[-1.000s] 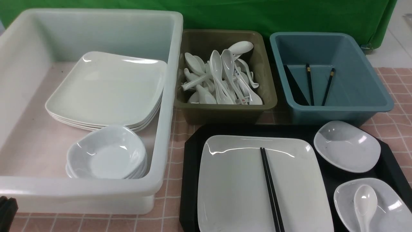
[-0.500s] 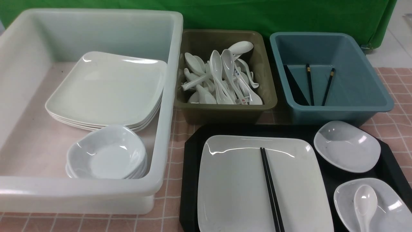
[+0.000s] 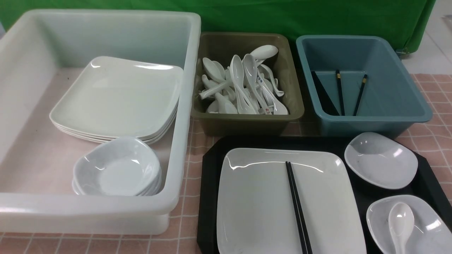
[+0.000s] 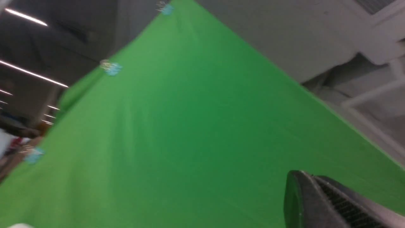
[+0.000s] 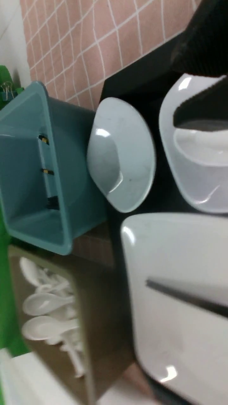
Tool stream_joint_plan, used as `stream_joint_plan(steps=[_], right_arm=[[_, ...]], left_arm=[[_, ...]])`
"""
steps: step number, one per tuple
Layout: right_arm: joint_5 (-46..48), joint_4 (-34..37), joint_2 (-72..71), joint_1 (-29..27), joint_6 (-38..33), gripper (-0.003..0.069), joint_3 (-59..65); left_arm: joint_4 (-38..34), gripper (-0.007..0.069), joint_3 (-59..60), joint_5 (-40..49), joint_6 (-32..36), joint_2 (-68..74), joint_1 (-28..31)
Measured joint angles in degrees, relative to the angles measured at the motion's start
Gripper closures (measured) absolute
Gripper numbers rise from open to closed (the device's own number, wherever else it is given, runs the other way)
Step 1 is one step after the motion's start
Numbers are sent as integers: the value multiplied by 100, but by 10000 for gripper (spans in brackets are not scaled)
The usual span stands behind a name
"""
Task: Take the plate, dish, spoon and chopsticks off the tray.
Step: Use the right arm to grab a soup spoon from the plate
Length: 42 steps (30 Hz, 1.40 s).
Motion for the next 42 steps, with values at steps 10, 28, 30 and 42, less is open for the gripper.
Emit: stream_joint_plan(steps=[10,28,30,42], right_arm=[[-1217,67,0,6,1680,419,0],[5244,-1120,4358,901,516,625,-4599],[5469,-1215,4916,901,419,629,-4808],[5194,-1025,7697,901,279,265,-5079]], left_arm=[[965,603,-3432,4801,248,1997,0],[-744,631,-5023,7518,3090,6366,-598],[-684,634,-5218,7555,3060,6571,-1029],[847,636,-6820,8610,1644,8304,-4161]])
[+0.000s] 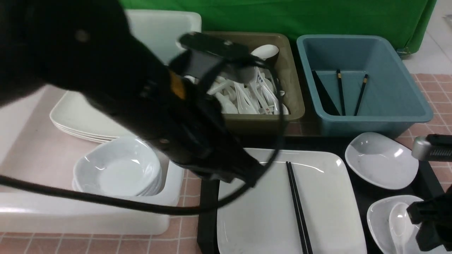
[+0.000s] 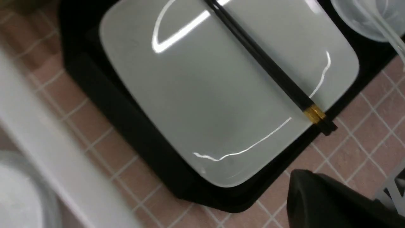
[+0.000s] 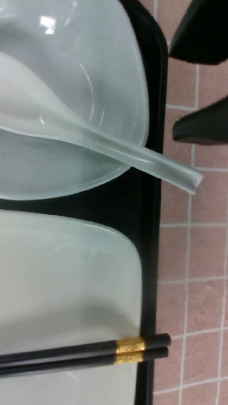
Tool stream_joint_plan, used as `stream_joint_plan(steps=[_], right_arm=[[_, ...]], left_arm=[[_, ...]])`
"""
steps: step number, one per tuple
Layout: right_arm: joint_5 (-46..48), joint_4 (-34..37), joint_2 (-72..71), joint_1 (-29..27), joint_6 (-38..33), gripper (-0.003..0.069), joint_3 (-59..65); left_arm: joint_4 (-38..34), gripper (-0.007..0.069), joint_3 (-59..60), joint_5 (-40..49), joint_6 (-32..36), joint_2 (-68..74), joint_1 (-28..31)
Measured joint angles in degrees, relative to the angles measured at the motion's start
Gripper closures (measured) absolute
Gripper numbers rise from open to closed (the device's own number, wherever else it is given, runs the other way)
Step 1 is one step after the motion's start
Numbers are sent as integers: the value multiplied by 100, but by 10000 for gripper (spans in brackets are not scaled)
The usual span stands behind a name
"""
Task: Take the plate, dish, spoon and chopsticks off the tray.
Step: Use the right arm to grab a soup spoon from the plate
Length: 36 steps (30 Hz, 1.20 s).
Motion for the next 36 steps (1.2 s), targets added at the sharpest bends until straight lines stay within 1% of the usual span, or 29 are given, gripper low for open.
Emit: stream_joint_plan(steps=[2,6,9,14,19,20,22,25,30,33,36], right_arm=[[-235,86,355,0,-5,218,0],[-569,142,796,-6,78,204,-2],[-722,172,1130,-71,185,204,-6],[-831,217,1520,-174,206,204,-6],[-889,359,1837,-185,208,206,-6],[-889,385,1886,-185,208,216,-6],[-916,412,1953,-185,208,260,-6],[-999,426,1983,-185,208,393,-6],[-1019,433,1983,-185,175,396,-46],[-875,433,1951,-185,128,396,-178],[-612,472,1609,-185,9,396,-402]], left_arm=[[27,636,-310,-29,249,447,-340],[42,636,-565,-221,662,983,-661],[-37,636,-596,-399,787,1262,-756],[-38,636,-596,-479,798,1470,-763],[-63,634,-596,-734,1032,1504,-763],[-91,632,-596,-847,1086,1509,-763],[-191,629,-596,-1074,1183,1509,-763],[-395,629,-596,-1392,1388,1509,-763],[-465,628,-596,-1540,1469,1509,-763],[-439,628,-596,-1540,1474,1509,-756],[-381,628,-598,-1527,1338,1470,-609]])
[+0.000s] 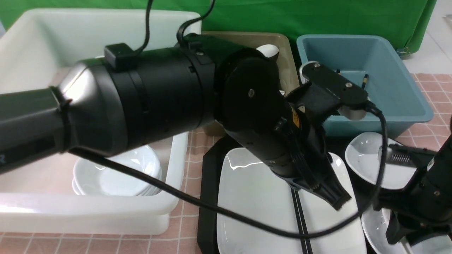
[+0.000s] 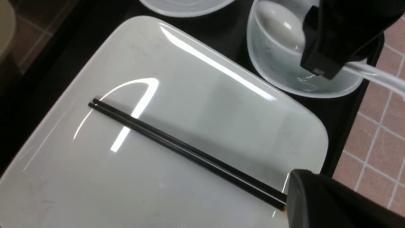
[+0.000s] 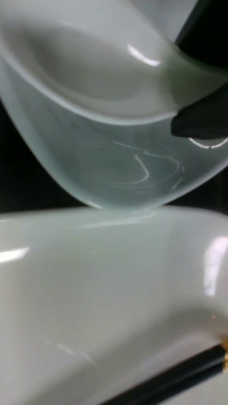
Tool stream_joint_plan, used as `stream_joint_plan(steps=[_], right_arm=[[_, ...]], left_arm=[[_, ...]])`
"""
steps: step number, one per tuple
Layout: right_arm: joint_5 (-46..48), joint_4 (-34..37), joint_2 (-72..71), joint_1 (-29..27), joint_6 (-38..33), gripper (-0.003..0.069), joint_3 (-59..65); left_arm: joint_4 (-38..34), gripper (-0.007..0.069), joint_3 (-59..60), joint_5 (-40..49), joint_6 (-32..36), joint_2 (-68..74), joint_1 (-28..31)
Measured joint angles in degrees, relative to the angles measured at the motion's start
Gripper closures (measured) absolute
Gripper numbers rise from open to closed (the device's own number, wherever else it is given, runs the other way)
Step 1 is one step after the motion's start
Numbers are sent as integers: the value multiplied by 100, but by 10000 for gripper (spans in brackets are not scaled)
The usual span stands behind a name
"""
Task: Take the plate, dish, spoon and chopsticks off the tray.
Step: Use the right arm to grab a soup spoon from the plate, then use the right arm to put the soup spoon into the small storage box in the middle
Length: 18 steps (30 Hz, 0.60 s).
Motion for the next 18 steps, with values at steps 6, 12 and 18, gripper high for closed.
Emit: stream_joint_plan(steps=[6,12,18], right_arm=[[95,967,-619,0,-786,396,-953],[100,2125,359,249,-1526,396,-3125],[58,2227,2235,685,-1312,396,-5727]], left_arm=[[113,628,-155,-11,-125,-351,851],[33,628,-197,93,-132,-789,2116],[-168,628,-202,668,-132,-847,2619]])
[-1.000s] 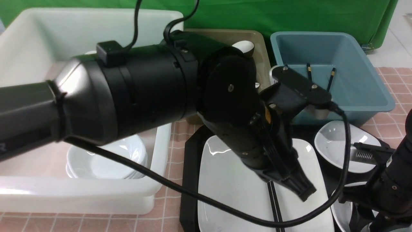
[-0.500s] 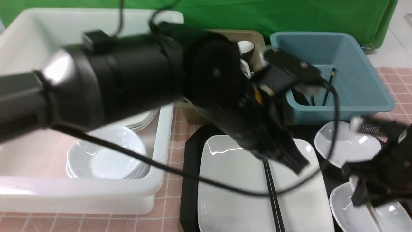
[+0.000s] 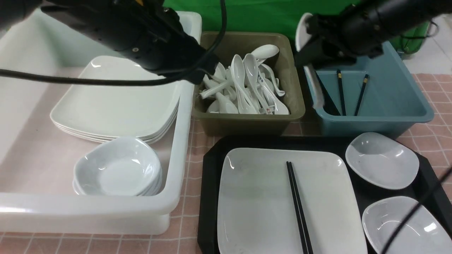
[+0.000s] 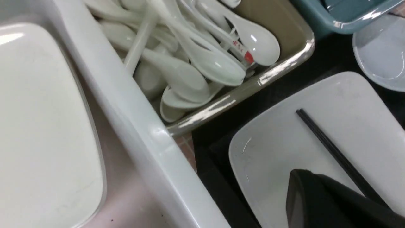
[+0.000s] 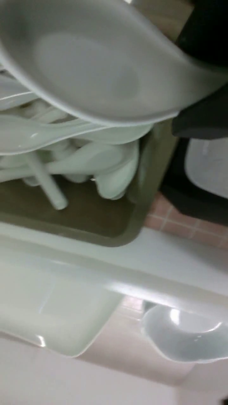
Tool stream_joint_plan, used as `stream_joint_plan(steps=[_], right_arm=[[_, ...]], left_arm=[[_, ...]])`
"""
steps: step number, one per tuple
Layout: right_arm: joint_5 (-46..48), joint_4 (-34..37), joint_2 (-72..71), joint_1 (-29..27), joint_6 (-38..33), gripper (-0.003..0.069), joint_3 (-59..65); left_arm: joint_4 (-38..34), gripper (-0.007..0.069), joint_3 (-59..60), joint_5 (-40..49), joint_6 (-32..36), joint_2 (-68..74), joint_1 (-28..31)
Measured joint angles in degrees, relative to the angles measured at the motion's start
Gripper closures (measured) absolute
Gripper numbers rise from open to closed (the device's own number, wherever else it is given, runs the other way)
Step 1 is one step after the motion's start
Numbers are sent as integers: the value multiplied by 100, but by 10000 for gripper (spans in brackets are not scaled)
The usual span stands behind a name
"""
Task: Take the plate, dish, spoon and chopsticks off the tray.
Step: Use the right arm to put the soup spoon into the small storage box in the middle, then use the left arm to grab a pair of chopsticks from the plate
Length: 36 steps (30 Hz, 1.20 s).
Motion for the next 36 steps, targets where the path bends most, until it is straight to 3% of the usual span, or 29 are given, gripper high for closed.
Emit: stream_joint_plan(steps=[7,13,16,18,25,27,36], right_arm=[[-30,-6,1608,166,635,389,-1817],[413,-118,1867,155,843,188,-2106],[1015,-464,1624,108,698,177,-2106],[1312,-686,1482,68,601,200,-2106],[1506,-2251,-145,-64,456,568,-1333],[1511,-2376,-767,-66,435,626,-786],[1511,-2454,-3001,-104,373,592,1734]], left_arm=[[-108,628,36,352,-5,-6,-157],[-97,627,36,407,-162,-6,-723],[16,627,36,426,-626,16,-1208],[70,627,36,479,-874,57,-1381],[634,627,36,834,-2311,772,-2668],[686,624,36,847,-2622,1053,-2926],[720,526,36,716,-3272,1871,-3464]])
